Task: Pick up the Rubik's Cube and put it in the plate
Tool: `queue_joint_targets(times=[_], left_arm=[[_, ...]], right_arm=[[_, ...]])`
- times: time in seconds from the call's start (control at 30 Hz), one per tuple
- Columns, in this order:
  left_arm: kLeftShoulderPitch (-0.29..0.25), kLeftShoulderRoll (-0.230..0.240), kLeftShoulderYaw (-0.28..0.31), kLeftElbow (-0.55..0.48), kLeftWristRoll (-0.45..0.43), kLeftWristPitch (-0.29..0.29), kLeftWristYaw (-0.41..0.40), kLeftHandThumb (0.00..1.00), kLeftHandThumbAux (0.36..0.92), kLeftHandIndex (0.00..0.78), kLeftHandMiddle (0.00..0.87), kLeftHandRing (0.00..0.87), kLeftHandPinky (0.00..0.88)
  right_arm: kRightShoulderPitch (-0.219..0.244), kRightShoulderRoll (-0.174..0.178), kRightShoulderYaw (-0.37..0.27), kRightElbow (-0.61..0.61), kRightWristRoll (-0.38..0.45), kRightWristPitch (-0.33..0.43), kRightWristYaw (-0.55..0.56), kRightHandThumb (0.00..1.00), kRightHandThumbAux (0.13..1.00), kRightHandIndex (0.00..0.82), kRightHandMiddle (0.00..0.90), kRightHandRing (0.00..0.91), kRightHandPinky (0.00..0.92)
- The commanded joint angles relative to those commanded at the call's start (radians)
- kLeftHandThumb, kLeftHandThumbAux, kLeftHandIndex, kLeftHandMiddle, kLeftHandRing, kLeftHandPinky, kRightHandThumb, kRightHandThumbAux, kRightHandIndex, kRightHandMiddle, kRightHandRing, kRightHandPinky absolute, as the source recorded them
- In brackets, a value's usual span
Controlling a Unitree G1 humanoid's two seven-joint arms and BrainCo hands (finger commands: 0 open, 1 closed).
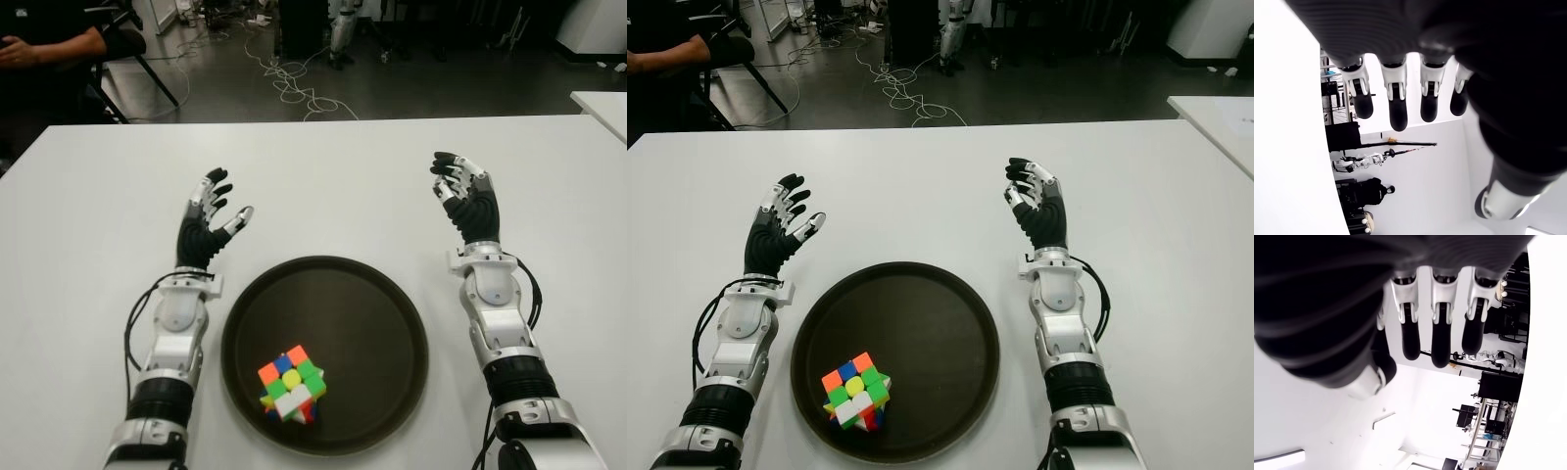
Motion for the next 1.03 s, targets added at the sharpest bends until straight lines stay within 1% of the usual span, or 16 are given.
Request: queue_joint_targets(times=[0.3,0.5,0.57,0.8,0.87,1.03], left_arm=[[0.005,0.002,0.0,-0.01,-0.011,0.012,-0.014,0.058,0.743,0.056,0.123,0.117,0.123],[0.006,0.002,0.001,-0.021,-0.007,0.018,-0.01,0.052,0.743,0.059,0.127,0.12,0.122],[0.007,0.001,-0.001,-0.026,-0.003,0.021,-0.006,0.05,0.741,0.061,0.13,0.124,0.129],[0.007,-0.001,0.0,-0.03,-0.003,0.034,-0.004,0.034,0.722,0.059,0.125,0.12,0.115],[0.005,-0.001,0.001,-0.029,-0.006,0.036,-0.006,0.045,0.727,0.06,0.128,0.124,0.122],[0.003,0.001,0.0,-0.021,-0.004,0.027,-0.008,0.057,0.727,0.061,0.129,0.126,0.133]], right_arm=[[0.007,-0.001,0.001,-0.018,-0.002,0.021,0.009,0.662,0.741,0.394,0.272,0.269,0.266],[0.006,0.0,0.002,-0.018,0.001,0.025,0.012,0.661,0.741,0.394,0.271,0.269,0.27],[0.006,0.0,0.002,-0.019,0.0,0.026,0.013,0.661,0.741,0.394,0.268,0.268,0.274],[0.003,0.0,0.001,-0.015,-0.001,0.027,0.01,0.661,0.741,0.394,0.266,0.267,0.271],[0.001,0.001,0.001,-0.016,-0.001,0.03,0.009,0.661,0.741,0.394,0.266,0.267,0.273],[-0.004,-0.003,-0.001,-0.001,-0.001,0.021,0.009,0.661,0.741,0.394,0.268,0.269,0.277]])
